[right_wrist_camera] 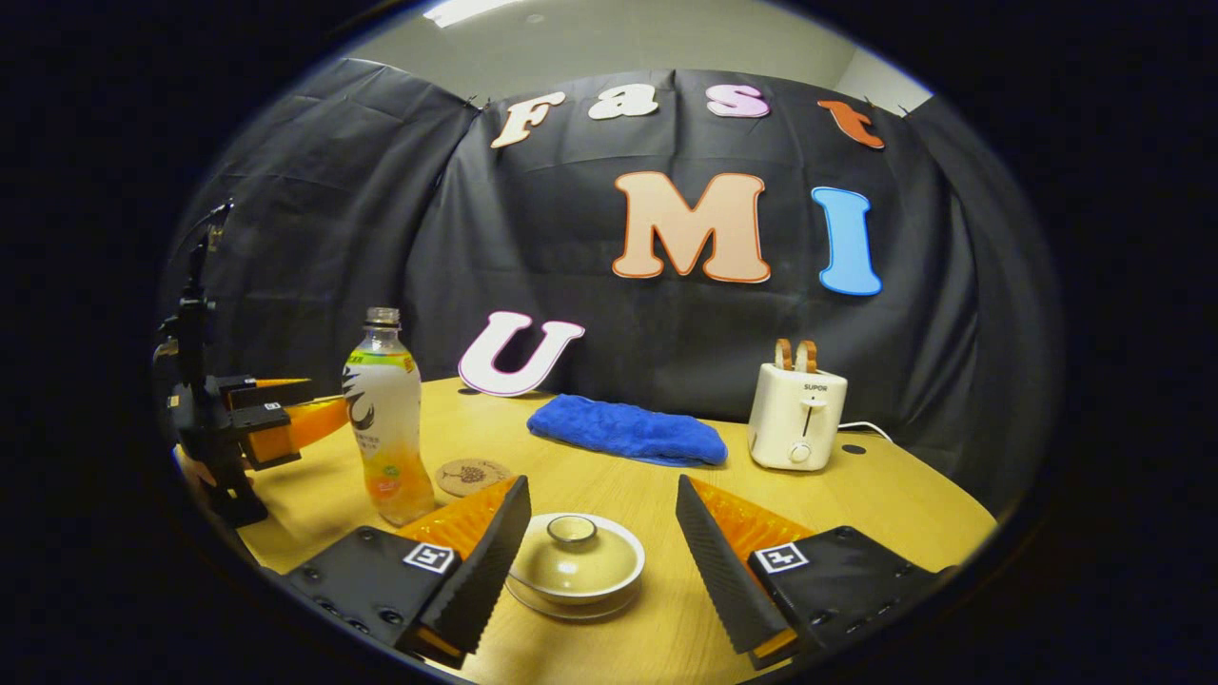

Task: Open the teacup lid with one hand, grasp the water bottle and pour water into the teacup with the other hand; after pouring, place the water bottle on the coaster and then close the teacup lid.

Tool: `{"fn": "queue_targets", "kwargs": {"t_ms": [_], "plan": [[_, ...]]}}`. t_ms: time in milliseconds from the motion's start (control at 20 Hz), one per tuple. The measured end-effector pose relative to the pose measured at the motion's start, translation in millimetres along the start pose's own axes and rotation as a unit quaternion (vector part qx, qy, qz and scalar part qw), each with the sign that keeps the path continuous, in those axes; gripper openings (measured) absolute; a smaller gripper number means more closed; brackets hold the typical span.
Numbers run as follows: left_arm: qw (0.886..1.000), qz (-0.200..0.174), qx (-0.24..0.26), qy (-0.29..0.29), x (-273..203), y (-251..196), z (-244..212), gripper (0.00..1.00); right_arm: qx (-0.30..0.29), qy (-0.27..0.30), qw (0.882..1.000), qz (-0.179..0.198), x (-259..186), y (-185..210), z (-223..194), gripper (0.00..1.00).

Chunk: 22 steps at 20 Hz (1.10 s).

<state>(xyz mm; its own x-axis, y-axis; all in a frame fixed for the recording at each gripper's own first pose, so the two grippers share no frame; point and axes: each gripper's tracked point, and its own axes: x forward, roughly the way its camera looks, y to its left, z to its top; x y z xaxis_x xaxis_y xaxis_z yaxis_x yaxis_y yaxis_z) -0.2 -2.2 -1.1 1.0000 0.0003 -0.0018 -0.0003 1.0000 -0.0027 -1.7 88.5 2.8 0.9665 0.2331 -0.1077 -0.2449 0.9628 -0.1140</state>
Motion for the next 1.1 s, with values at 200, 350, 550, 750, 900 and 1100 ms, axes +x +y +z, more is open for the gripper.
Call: {"fn": "queue_targets", "kwargs": {"t_ms": [200,350,550,750,900,1100], "plan": [[1.0,0.0,0.0,0.0,-1,0,0,0.94,-0.006,0.02,1.0,0.015,3,12,-10,0.86],[1.0,0.0,0.001,0.0,1,0,-1,0.95,-0.013,0.032,0.999,0.022,5,15,-17,0.75],[1.0,0.0,0.001,0.0,1,0,-1,0.94,-0.021,0.06,0.998,0.021,9,17,-31,0.62],[1.0,-0.001,0.001,0.0,1,1,-2,0.94,-0.017,0.064,0.997,0.034,9,21,-35,0.63],[1.0,-0.001,0.001,-0.001,1,1,-1,0.95,-0.012,0.062,0.997,0.033,8,20,-30,0.58],[1.0,-0.001,0.001,-0.001,1,1,-2,0.94,-0.013,0.056,0.998,0.021,6,15,-30,0.42]]}}
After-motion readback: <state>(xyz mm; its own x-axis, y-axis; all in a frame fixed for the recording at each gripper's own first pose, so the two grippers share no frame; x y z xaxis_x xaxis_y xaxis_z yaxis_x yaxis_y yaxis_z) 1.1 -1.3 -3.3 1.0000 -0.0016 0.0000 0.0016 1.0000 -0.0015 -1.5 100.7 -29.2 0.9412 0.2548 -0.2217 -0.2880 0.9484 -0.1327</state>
